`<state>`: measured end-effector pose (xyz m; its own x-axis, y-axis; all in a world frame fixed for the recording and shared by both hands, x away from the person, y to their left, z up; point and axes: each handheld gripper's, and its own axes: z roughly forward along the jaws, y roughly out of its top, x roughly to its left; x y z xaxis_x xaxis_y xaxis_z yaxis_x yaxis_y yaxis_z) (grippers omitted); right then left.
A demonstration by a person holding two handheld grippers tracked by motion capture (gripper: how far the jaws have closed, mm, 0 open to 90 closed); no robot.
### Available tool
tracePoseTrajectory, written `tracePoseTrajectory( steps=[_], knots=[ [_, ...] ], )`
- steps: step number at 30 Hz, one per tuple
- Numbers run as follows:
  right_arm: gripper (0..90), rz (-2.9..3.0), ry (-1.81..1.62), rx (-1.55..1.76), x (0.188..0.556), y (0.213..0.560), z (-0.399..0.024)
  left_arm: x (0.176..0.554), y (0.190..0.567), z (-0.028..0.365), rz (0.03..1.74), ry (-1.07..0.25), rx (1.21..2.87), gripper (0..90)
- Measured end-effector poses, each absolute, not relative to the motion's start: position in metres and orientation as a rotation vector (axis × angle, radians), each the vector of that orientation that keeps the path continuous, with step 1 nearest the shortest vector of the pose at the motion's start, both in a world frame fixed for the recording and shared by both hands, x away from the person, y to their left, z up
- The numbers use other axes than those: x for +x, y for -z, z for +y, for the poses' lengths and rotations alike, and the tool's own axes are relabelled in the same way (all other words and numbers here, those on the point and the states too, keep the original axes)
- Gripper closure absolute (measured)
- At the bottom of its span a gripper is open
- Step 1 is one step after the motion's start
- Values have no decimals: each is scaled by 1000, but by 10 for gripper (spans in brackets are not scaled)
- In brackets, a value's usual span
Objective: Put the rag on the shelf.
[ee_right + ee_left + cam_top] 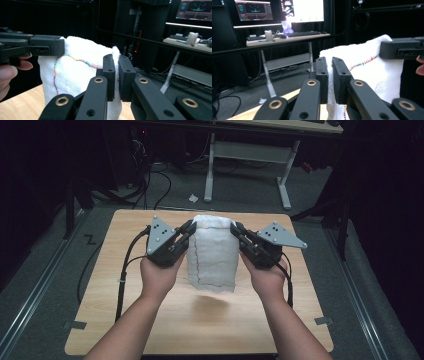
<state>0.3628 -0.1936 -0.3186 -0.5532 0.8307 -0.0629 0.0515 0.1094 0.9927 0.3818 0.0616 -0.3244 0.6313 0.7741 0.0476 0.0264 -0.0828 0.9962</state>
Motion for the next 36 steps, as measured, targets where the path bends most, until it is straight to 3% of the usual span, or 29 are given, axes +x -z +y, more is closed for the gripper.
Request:
tracePoseTrajectory(
  steps=[17,30,36],
  knots=[
    [860,1712,-1524,953,435,317,-197,455,317,49,737,-766,1563,838],
    [859,1713,-1534,995,472,303,-205,483,297,45,757,-718,1539,837],
    [860,1723,-1484,1012,487,298,-205,499,297,38,761,-754,1569,836]
  ],
)
